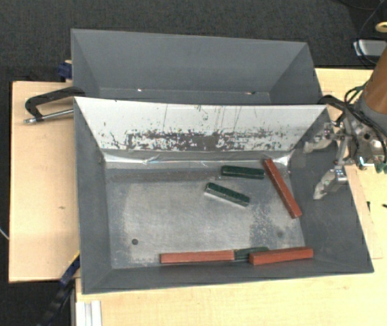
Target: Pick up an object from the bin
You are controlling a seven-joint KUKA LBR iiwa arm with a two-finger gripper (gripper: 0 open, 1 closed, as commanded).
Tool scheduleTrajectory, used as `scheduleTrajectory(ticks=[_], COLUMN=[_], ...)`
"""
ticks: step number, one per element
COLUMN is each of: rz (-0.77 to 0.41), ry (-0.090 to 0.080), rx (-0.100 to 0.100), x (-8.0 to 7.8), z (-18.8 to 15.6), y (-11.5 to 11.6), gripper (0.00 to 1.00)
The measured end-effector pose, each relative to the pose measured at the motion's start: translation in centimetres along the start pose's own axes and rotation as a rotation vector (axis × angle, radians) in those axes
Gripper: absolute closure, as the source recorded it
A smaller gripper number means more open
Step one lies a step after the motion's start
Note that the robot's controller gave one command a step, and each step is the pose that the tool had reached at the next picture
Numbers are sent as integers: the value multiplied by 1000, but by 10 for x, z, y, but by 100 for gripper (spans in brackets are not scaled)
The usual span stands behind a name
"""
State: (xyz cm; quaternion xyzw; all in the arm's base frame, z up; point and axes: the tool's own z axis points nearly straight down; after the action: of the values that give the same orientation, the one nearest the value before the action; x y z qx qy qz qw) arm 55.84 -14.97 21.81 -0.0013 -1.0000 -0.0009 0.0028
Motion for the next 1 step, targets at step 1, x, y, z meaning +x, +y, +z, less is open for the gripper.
scheduleTrajectory(ticks=[1], rz=[-2], ry=[-8], rx=[2], x=[-2], z=[-4], y=[1], gripper=[0])
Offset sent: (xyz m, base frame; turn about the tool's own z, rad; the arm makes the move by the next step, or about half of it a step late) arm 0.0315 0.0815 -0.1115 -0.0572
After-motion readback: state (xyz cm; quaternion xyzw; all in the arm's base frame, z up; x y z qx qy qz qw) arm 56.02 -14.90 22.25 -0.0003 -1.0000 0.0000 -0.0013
